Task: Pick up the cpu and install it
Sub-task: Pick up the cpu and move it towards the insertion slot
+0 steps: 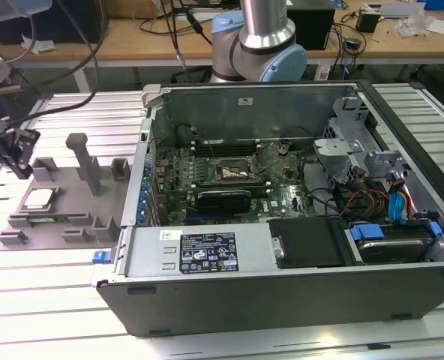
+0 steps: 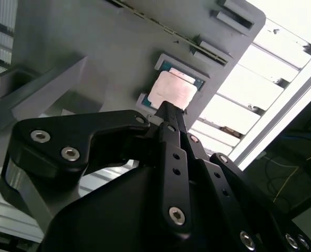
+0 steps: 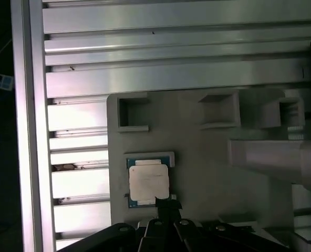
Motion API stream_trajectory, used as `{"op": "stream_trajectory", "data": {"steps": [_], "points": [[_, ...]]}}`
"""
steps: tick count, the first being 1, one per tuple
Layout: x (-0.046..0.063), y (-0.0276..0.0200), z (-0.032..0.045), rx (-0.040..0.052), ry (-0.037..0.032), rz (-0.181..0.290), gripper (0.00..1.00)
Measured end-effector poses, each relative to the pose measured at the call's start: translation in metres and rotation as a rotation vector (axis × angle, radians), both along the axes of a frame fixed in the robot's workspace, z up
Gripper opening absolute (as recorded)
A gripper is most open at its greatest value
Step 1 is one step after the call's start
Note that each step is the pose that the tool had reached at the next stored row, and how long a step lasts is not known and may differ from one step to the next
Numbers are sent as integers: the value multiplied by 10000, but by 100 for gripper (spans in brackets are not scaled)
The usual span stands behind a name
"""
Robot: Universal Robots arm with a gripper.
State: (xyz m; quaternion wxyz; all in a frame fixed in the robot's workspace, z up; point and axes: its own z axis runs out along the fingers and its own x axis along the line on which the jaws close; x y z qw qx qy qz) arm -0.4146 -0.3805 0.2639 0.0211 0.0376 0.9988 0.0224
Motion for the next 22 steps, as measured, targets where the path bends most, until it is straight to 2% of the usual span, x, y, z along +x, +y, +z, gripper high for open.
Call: {"op": "stream_trajectory", "data": {"steps": [22], "points": [[-29,12,-507,-11,2,16,11]]}}
